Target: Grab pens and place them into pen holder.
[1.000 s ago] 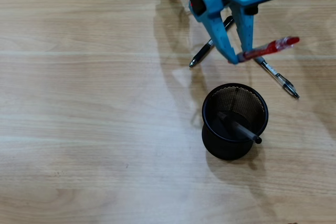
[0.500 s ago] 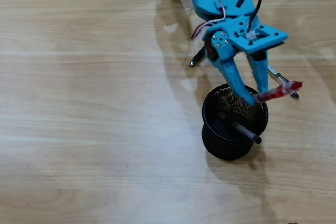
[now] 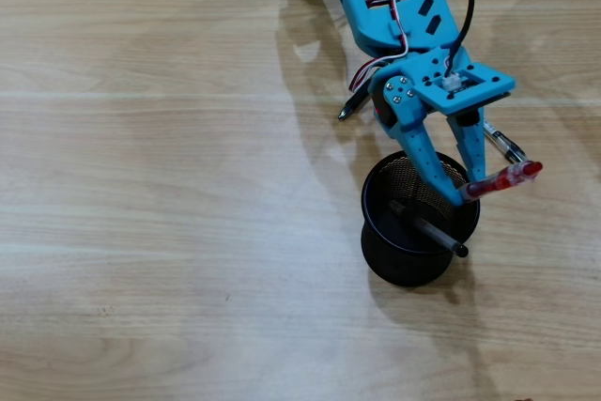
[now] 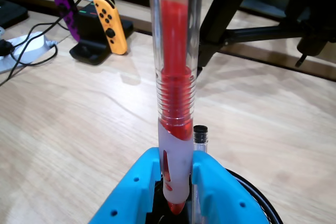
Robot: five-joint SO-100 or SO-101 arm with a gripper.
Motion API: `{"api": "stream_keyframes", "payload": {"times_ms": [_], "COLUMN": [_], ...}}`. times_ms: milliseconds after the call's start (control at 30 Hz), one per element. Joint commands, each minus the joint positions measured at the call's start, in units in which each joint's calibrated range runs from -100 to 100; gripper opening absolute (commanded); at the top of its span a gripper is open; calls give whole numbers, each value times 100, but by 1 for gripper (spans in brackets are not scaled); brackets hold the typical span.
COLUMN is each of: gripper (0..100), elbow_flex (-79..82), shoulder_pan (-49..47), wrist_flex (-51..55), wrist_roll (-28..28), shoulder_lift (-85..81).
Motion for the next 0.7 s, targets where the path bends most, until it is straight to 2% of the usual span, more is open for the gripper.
{"api": "stream_keyframes", "payload": {"times_ms": [0, 100, 233, 667], "gripper": [2, 4, 12, 12], "elbow_flex": [-204, -204, 140, 240], "shoulder_pan": [65, 92, 101, 111], "wrist_flex": [-85, -49, -112, -40], "wrist_roll": [-17, -17, -17, 35], "shoulder_lift": [-48, -31, -115, -175]}}
